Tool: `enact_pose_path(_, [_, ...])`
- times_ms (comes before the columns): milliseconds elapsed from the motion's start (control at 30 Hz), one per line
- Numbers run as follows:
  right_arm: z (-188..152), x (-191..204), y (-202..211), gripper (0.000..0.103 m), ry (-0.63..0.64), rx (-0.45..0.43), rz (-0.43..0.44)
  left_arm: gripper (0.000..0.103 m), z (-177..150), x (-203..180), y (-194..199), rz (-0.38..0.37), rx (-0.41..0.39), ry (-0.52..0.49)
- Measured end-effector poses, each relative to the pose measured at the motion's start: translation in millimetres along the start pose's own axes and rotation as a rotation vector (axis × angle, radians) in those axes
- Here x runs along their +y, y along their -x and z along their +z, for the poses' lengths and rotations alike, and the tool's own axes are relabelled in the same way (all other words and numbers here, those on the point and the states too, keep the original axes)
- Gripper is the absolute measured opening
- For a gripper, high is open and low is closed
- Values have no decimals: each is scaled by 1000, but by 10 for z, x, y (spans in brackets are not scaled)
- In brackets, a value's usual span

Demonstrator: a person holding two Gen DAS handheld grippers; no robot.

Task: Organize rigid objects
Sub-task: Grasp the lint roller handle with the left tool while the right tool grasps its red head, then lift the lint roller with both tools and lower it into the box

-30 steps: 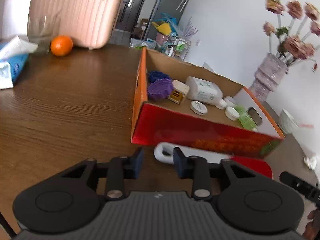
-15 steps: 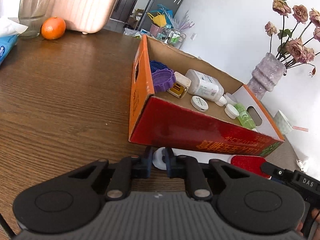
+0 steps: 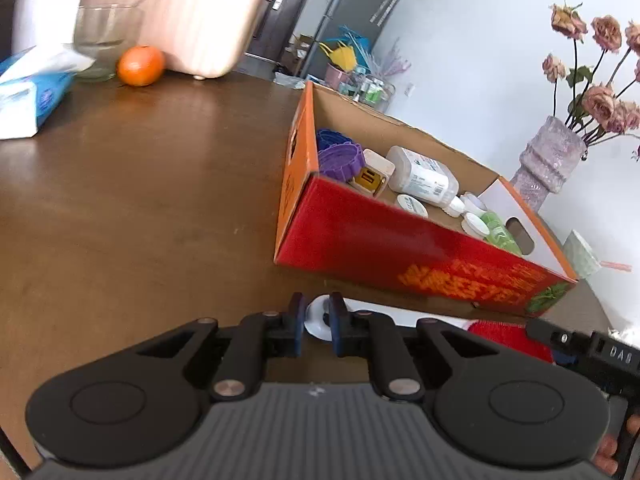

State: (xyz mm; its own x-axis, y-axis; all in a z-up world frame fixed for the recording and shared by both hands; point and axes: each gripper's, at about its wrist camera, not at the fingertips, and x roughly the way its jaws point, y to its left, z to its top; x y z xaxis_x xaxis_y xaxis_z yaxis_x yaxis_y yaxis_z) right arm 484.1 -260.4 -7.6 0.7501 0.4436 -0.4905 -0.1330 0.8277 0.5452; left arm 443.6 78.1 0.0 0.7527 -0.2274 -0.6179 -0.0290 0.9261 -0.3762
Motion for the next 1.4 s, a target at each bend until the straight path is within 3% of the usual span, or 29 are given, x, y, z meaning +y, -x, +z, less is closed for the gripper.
enact_pose_path(67, [-100, 29, 136, 41, 8, 15, -3, 13, -142, -3, 189, 8, -22, 31])
enact_pose_path(267, [-516, 179, 715, 38, 51, 26, -44, 13, -603, -154, 729, 2, -56, -12])
enact_pose_path(300, [-589, 183, 823, 33, 48, 15, -51, 13, -665, -167, 784, -16, -48, -8])
enact_pose_path(367, [-716, 213, 1005, 3, 50, -3, -56, 9, -766, -175, 857, -135, 1, 11])
enact_pose_path(400, [-762, 211, 1060, 4, 28, 11, -8, 5, -814, -192, 873, -196, 25, 26])
enact_pose_path(467, [-872, 235, 1083, 1, 14, 48, 44, 5, -910, -316, 898, -183, 20, -11])
enact_pose_path(567, [-1034, 418, 1118, 8, 136, -7, -65, 7, -1010, -391, 921, -79, -7, -64])
enact_pose_path(700, [-1038, 307, 1249, 23, 96, -51, -36, 10, -1040, -286, 1035, -99, -15, -4])
enact_pose_path(767, [-1002, 233, 1395, 29, 71, -72, -57, 22, -1051, -310, 1107, -108, -22, -17])
enact_pose_path(800, [-981, 197, 1500, 38, 68, -89, -72, 39, -1061, -346, 1140, -127, -24, -29])
enact_pose_path(833, [-957, 160, 1613, 50, 72, -111, -85, 50, -1078, -415, 1147, -140, -24, -45])
enact_pose_path(900, [-932, 96, 1823, 63, 98, -140, -126, 50, -1099, -515, 1147, -150, -13, -91])
enact_pose_path(967, [-942, 26, 1950, 63, 114, -126, -166, 49, -1118, -609, 1102, -134, 9, -116])
enact_pose_path(1033, [-999, -48, 2000, 60, 97, -83, -171, 37, -1149, -608, 1076, -121, 22, -112])
enact_pose_path(1167, [-1129, -193, 1967, 56, -12, -63, -79, 32, -1191, -511, 995, -118, 38, -48])
enact_pose_path(1233, [-1158, -279, 1884, 47, -65, -39, -85, 30, -1175, -489, 991, -131, 38, -36])
enact_pose_path(1400, [-1125, -340, 1817, 45, -64, -27, -56, 29, -1161, -468, 952, -141, 41, -24])
